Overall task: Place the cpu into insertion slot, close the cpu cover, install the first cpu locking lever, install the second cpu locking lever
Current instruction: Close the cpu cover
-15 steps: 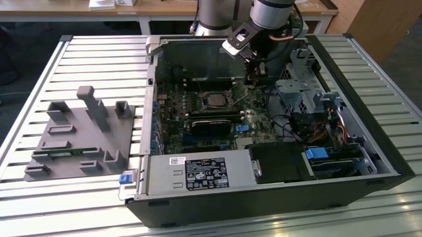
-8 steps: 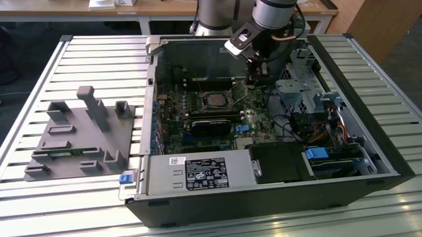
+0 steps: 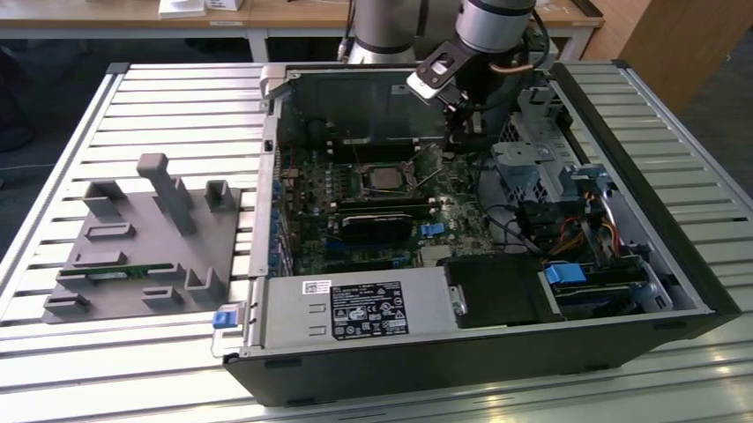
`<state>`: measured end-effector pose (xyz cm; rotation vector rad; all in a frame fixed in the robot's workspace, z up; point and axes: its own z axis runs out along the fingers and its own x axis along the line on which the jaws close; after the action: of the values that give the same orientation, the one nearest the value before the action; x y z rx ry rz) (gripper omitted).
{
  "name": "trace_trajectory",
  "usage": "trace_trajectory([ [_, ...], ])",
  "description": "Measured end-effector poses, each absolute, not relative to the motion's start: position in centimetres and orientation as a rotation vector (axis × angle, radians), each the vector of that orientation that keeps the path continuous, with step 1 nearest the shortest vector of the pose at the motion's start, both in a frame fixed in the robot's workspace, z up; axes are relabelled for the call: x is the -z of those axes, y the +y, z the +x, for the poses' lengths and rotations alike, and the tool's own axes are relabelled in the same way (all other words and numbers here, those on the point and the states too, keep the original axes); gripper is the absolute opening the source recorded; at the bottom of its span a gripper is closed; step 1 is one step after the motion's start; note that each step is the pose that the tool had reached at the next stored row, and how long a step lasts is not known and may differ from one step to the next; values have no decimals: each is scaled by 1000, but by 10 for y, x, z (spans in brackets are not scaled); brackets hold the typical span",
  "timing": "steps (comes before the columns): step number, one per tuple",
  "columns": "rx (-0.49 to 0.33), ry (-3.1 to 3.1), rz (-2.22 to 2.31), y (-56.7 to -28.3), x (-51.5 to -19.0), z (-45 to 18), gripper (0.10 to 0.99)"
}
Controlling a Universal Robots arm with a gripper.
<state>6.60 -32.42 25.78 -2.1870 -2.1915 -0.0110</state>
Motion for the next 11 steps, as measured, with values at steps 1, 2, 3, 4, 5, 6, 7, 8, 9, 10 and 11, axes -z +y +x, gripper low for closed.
trace_trajectory([
  [1,10,-2192,-2187,-324,-257,67,118],
  [2,9,-2192,-2188,-323,-256,68,118],
  [3,9,-2193,-2188,-323,-256,69,118],
  [4,8,-2193,-2188,-323,-255,70,118],
  [5,7,-2193,-2189,-322,-254,71,118],
  [6,7,-2193,-2189,-322,-253,71,118],
  [7,7,-2194,-2189,-322,-252,71,118],
  [8,7,-2194,-2189,-322,-250,72,118],
  [9,6,-2194,-2189,-322,-249,72,118],
  [10,6,-2194,-2189,-322,-247,72,118],
  [11,6,-2193,-2189,-322,-246,72,118],
])
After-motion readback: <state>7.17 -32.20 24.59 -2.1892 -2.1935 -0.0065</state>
